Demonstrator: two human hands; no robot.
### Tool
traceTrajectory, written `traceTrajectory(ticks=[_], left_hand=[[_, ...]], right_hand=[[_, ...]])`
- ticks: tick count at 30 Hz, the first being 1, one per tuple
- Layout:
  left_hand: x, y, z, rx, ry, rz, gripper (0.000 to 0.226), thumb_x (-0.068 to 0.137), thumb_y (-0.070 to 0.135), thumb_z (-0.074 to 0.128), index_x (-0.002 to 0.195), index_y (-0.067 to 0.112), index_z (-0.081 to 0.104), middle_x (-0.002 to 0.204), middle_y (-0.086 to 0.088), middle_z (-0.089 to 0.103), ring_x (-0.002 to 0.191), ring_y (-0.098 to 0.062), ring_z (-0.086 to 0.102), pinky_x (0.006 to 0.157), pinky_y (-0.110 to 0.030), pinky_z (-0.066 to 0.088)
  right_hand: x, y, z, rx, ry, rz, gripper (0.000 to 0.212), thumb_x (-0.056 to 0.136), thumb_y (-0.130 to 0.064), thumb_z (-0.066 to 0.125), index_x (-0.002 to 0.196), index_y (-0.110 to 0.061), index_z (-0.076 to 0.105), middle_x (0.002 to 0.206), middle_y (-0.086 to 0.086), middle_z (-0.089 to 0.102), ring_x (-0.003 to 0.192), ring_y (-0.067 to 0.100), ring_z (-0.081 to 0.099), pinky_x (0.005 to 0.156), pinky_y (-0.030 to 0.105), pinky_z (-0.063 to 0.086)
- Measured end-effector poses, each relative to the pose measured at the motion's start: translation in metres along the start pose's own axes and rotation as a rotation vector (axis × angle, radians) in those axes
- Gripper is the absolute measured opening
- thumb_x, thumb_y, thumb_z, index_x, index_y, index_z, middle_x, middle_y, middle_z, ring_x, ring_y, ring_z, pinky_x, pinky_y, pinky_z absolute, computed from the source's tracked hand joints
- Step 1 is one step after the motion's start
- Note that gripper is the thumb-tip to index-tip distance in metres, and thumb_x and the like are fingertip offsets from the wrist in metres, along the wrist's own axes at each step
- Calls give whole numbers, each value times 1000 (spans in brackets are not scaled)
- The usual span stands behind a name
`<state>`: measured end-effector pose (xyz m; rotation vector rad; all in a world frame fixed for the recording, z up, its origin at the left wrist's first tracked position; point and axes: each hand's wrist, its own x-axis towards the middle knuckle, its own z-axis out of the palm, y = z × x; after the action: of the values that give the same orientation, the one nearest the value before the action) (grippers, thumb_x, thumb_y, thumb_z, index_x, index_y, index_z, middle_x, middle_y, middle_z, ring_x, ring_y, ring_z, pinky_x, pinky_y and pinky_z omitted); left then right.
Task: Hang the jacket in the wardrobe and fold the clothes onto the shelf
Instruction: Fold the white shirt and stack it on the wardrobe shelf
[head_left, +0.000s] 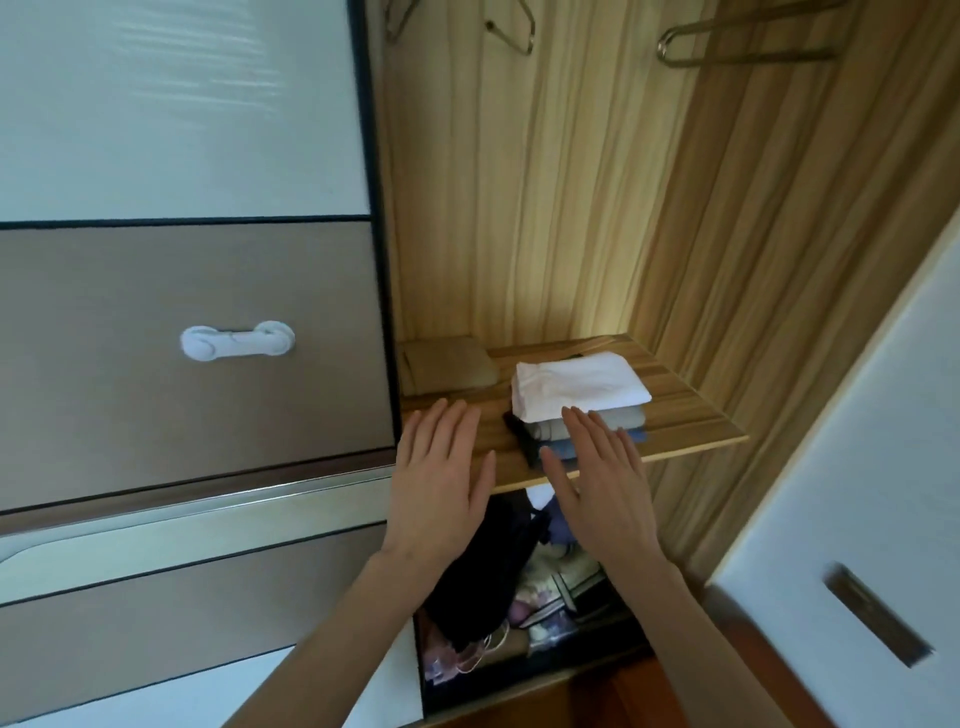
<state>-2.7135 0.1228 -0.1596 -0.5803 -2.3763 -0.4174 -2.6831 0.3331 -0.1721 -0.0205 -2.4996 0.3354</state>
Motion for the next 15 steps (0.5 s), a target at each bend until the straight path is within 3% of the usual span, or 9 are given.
traceTrajectory(ticks=[8,15], left_hand=[[-45,-62,-68,128,140,-149,47,106,35,46,143,8,58,147,-10,58,145,-27,46,123,-49,32],[-73,-134,-135,309,283,-271,53,104,30,50,149,2,50,158,-13,48,152,-32,36,124,-53,28]], right_hand=[[14,-113,-5,160,54,-193,66,108,-59,30,155,-16,47,158,3,50,151,19,39,126,40,24],[15,-205,14,284,139,-379,60,110,-50,34,158,-14,42,164,6,42,155,21,32,125,44,31]])
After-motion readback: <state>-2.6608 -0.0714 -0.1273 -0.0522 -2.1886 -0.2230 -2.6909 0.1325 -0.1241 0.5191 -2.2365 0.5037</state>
